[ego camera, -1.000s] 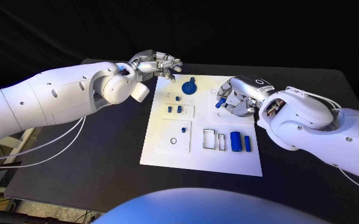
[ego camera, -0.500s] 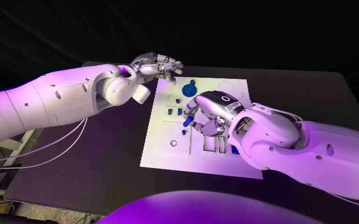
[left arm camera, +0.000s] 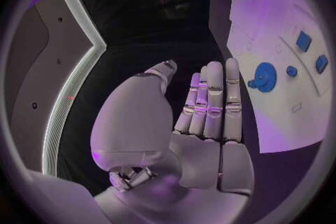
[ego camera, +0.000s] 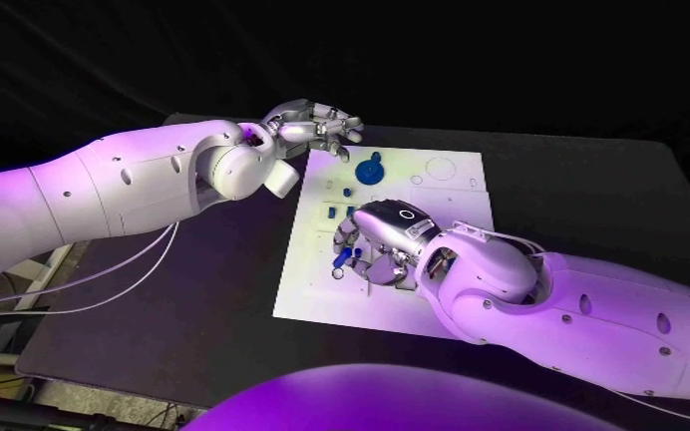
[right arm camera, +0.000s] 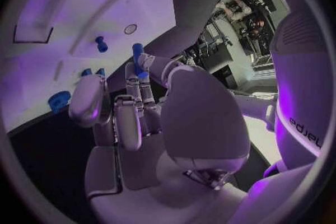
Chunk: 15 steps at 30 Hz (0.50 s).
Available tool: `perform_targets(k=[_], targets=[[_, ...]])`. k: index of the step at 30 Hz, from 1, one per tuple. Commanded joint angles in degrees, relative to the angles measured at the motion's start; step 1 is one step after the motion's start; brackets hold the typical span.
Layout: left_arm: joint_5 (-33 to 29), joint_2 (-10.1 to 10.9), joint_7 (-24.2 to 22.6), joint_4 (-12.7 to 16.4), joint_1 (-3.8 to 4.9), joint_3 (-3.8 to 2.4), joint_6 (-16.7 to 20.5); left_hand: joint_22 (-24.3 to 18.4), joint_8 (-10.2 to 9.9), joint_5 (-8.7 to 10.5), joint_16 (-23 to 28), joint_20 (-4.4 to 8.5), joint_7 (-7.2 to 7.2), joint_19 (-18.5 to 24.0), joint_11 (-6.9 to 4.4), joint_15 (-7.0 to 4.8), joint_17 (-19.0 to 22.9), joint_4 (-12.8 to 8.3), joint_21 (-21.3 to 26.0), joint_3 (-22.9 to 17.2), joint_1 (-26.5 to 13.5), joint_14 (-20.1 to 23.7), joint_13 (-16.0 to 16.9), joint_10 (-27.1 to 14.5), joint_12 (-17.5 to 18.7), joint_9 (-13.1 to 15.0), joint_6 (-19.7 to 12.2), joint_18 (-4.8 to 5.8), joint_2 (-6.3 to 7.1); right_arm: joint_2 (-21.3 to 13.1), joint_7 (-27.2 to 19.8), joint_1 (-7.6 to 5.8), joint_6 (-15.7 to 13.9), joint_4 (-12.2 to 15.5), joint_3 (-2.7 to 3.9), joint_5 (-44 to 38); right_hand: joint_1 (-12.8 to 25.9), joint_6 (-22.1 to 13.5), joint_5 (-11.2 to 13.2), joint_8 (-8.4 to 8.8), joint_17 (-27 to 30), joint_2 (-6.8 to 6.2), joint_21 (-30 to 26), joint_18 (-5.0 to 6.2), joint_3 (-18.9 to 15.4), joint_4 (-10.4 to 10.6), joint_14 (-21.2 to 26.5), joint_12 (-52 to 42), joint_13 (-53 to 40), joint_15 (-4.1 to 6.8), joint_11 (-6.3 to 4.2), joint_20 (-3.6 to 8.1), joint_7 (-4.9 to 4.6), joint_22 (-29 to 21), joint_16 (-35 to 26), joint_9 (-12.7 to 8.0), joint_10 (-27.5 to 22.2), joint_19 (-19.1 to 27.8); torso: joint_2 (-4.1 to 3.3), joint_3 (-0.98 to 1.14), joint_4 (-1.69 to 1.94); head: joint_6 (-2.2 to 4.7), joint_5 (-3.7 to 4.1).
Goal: Assemble the parts on the task board
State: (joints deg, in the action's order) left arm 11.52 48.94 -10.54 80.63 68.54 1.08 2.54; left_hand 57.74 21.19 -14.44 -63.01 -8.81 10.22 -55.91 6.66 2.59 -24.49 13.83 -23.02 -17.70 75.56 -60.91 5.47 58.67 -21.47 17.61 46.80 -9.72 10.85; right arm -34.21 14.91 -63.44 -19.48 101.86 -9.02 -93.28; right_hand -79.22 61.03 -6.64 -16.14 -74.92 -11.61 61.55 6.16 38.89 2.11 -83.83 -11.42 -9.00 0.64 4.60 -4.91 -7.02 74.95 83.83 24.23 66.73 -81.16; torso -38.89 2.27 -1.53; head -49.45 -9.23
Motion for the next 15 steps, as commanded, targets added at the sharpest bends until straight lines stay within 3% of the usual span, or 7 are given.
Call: perform_targets(k=[1, 15], targets=[[-0.33, -0.08, -0.22, 0.11, 0.03, -0.03, -1.41, -0.08, -0.25, 0.31, -0.26, -0.29, -0.02, -0.13, -0.01, 0.31, -0.09, 0.11, 0.25, 0.34, -0.01, 0.26, 0.07, -0.45, 0.28, 0.08, -0.50, -0.59, -0.35, 0.66, -0.55, 0.37, 1.36, -0.91, -0.06, -0.92, -0.06, -0.18, -0.34, -0.16, -1.36, 0.38, -0.25, -0.63, 0.08, -0.28, -3.28, -0.20, -1.22, 0.35, -1.11, 0.10, -0.23, 4.84, 0.23, 1.35, 1.56, 0.10, 0.05, 0.08, -0.03, -0.27, -0.29], [-0.30, -0.05, 0.05, 0.24, 0.03, -0.03, -1.80, -0.08, -0.25, 0.32, -0.26, -0.29, -0.02, -0.13, -0.01, 0.31, -0.09, 0.11, 0.25, 0.35, -0.01, 0.26, 0.08, -0.45, 0.28, 0.08, -0.50, -0.59, -0.36, 2.87, -0.03, 1.63, 3.44, -3.70, -0.40, -0.87, 0.06, -0.21, -0.36, -0.17, -1.32, 0.38, -0.53, -0.58, 0.10, -0.30, -3.27, -0.17, -1.24, 0.33, -1.08, 0.09, -0.25, 4.76, 0.21, 1.41, 1.55, 0.19, 0.02, 0.10, -0.03, -0.55, -0.82]])
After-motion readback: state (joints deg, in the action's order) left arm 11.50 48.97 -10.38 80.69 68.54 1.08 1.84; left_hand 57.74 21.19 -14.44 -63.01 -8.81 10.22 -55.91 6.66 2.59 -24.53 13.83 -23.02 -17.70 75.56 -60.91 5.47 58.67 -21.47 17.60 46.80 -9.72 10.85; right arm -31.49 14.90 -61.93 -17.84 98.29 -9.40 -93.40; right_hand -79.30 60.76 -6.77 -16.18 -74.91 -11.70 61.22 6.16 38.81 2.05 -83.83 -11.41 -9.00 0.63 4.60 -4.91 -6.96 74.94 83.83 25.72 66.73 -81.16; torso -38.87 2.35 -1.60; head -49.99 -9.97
